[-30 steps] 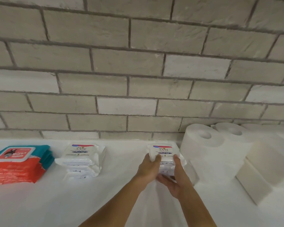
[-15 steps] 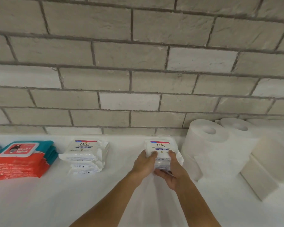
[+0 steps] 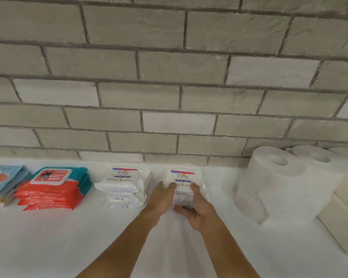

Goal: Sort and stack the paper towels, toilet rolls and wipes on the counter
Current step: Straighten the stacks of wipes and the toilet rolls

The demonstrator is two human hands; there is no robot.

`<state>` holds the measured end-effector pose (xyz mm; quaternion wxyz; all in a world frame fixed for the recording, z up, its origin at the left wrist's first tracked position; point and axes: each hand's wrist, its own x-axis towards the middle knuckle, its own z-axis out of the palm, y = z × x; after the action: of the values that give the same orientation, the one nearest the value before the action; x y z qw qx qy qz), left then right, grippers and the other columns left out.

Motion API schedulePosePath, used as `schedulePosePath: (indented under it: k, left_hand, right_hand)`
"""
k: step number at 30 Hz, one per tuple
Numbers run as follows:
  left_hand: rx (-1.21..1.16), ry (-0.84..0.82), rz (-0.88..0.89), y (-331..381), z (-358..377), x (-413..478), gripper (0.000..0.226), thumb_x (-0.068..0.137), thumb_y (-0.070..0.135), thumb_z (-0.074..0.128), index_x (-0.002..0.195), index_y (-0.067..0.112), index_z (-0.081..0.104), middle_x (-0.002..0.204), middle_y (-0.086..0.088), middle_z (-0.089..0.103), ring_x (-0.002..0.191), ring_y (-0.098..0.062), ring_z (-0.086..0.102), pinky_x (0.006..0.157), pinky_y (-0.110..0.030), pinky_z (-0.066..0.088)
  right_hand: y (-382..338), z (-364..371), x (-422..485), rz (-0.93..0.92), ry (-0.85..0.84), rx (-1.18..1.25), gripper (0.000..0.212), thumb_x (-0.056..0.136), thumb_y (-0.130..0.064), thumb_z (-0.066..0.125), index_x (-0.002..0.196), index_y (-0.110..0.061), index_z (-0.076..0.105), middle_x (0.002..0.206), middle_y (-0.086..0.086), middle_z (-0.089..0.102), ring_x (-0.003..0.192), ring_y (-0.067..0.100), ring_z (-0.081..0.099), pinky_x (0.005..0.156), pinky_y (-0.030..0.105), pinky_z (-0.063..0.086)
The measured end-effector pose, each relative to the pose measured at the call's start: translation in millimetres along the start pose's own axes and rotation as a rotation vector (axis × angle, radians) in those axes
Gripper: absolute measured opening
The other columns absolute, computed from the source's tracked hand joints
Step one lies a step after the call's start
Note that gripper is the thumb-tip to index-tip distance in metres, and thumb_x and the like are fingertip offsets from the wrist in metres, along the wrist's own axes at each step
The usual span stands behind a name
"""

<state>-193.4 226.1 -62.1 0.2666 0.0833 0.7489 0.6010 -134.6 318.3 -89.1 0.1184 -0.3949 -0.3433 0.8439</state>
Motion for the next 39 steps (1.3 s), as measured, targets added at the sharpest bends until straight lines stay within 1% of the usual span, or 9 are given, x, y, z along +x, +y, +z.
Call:
schedulePosePath:
  k: [3, 8, 13, 18, 20, 23, 27, 31, 39]
  left_hand:
    - [0.028, 0.011, 0.003, -3, -9, 0, 0.012, 0.101, 0.027, 0.047, 0.092, 0.030, 0.055, 0.086, 0.015, 0.058, 0.077, -0.001, 0.053, 0.069, -0.029, 0.043]
    - [0.163, 0.036, 0.015, -5, -26, -8, 0.046, 0.092, 0.046, 0.050, 0.123, 0.015, 0.062, 0.120, -0.003, 0.067, 0.112, -0.024, 0.060, 0.101, -0.037, 0.046]
    - [0.146, -0.012, 0.007, 8, -58, -14, 0.034, 0.087, 0.041, 0.058, 0.080, 0.009, 0.064, 0.078, -0.009, 0.062, 0.075, -0.026, 0.057, 0.072, -0.033, 0.042]
    - [0.126, 0.059, 0.112, 32, -95, -21, 0.028, 0.093, 0.031, 0.062, 0.093, 0.005, 0.071, 0.085, -0.007, 0.075, 0.068, -0.023, 0.066, 0.066, -0.030, 0.053]
    - [0.249, 0.240, 0.213, 34, -109, -13, 0.019, 0.091, 0.029, 0.065, 0.093, 0.012, 0.073, 0.093, -0.004, 0.076, 0.082, -0.021, 0.068, 0.082, -0.031, 0.054]
    - [0.414, 0.434, 0.294, 25, -130, 6, 0.017, 0.089, 0.029, 0.067, 0.100, 0.016, 0.069, 0.105, -0.001, 0.072, 0.095, -0.020, 0.064, 0.096, -0.035, 0.051]
    - [0.453, 0.491, 0.162, -2, -158, 30, 0.044, 0.085, 0.044, 0.068, 0.122, 0.023, 0.055, 0.125, -0.006, 0.063, 0.113, -0.031, 0.058, 0.093, -0.047, 0.053]
    - [0.258, 0.395, -0.019, -21, -165, 36, 0.068, 0.087, 0.046, 0.067, 0.142, 0.017, 0.041, 0.137, -0.011, 0.052, 0.111, -0.030, 0.057, 0.082, -0.039, 0.054]
    - [-0.037, 0.214, -0.141, -35, -163, 49, 0.041, 0.084, 0.053, 0.068, 0.096, 0.014, 0.063, 0.094, -0.006, 0.074, 0.087, -0.027, 0.071, 0.092, -0.046, 0.056]
  right_hand:
    - [5, 5, 0, 0.006, -0.007, -0.009, 0.043, 0.092, -0.037, 0.065, 0.120, -0.005, 0.065, 0.110, 0.019, 0.072, 0.100, 0.033, 0.069, 0.073, 0.041, 0.059]
    - [3, 0, -6, 0.038, 0.035, -0.122, 0.055, 0.083, -0.050, 0.071, 0.114, -0.005, 0.066, 0.098, 0.017, 0.064, 0.083, 0.028, 0.061, 0.083, 0.044, 0.059]
    - [-7, -19, -24, 0.067, 0.184, -0.194, 0.069, 0.076, -0.059, 0.073, 0.119, -0.010, 0.051, 0.097, 0.012, 0.047, 0.074, 0.028, 0.060, 0.076, 0.043, 0.058]
    - [-15, -21, -31, -0.257, 0.413, -0.445, 0.068, 0.082, -0.057, 0.067, 0.126, -0.008, 0.050, 0.109, 0.008, 0.058, 0.090, 0.025, 0.055, 0.070, 0.037, 0.051]
    - [-20, -14, -35, -0.375, 0.382, -0.500, 0.055, 0.084, -0.052, 0.068, 0.122, -0.015, 0.051, 0.121, 0.008, 0.056, 0.100, 0.024, 0.053, 0.090, 0.041, 0.050]
    - [-24, -3, -35, -0.414, 0.276, -0.608, 0.064, 0.083, -0.054, 0.069, 0.134, -0.022, 0.045, 0.132, 0.007, 0.052, 0.110, 0.026, 0.053, 0.088, 0.037, 0.043]
    - [-23, 4, -22, -0.330, 0.181, -0.712, 0.079, 0.078, -0.060, 0.071, 0.144, -0.033, 0.038, 0.138, 0.000, 0.052, 0.116, 0.024, 0.053, 0.092, 0.043, 0.043]
    - [-16, 9, -13, -0.296, 0.130, -0.737, 0.049, 0.081, -0.051, 0.073, 0.124, -0.033, 0.057, 0.109, -0.007, 0.066, 0.102, 0.023, 0.062, 0.083, 0.042, 0.049]
    - [-8, 19, 1, -0.287, 0.101, -0.711, 0.030, 0.082, -0.052, 0.071, 0.103, -0.031, 0.067, 0.104, -0.001, 0.072, 0.101, 0.024, 0.066, 0.090, 0.046, 0.054]
